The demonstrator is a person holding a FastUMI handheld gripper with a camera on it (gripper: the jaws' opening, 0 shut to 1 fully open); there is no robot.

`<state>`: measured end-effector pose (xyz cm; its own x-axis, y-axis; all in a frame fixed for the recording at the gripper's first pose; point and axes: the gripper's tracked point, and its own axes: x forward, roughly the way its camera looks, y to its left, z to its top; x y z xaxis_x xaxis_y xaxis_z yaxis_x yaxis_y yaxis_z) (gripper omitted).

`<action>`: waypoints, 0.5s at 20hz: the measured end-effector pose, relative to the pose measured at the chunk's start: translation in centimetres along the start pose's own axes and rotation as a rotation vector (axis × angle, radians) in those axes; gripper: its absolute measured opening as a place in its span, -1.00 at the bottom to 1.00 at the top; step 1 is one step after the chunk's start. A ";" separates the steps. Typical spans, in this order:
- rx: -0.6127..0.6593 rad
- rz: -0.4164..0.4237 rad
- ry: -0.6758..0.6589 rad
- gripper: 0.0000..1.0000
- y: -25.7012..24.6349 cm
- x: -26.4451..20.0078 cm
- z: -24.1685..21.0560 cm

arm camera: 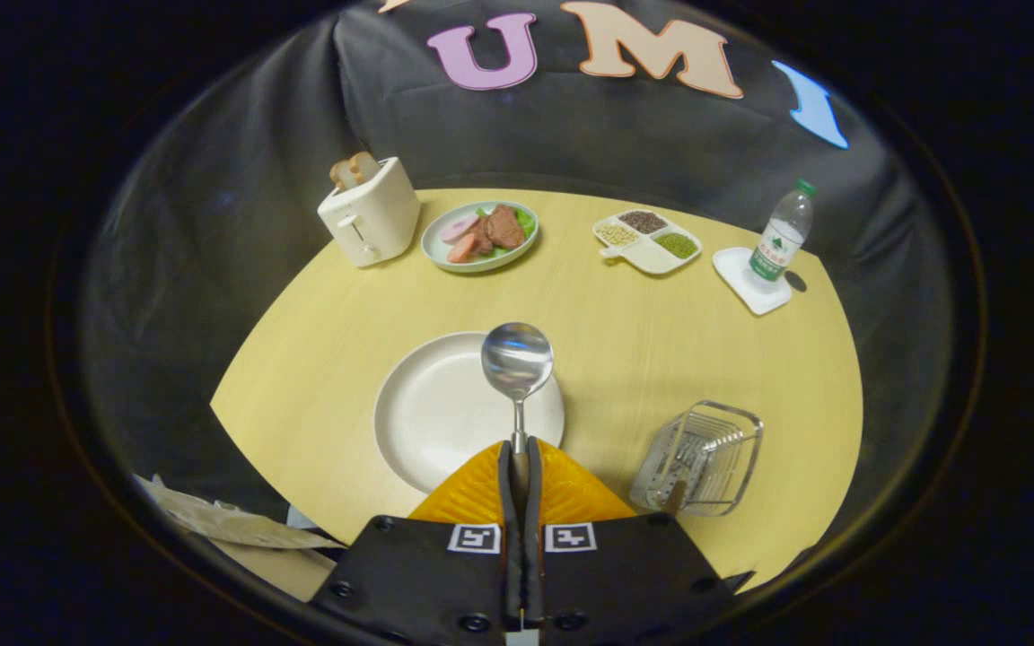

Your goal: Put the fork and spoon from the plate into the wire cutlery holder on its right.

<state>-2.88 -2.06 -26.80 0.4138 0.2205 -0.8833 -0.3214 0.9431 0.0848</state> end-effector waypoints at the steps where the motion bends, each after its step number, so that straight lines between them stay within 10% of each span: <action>1: 0.003 -0.004 0.003 -0.91 -0.4 -0.2 0.0; 10: 0.026 -0.061 0.022 -0.91 -4.8 -2.9 -0.3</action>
<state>-2.78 -7.27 -24.75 0.4131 0.1573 -0.8970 -0.2743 0.9607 0.0421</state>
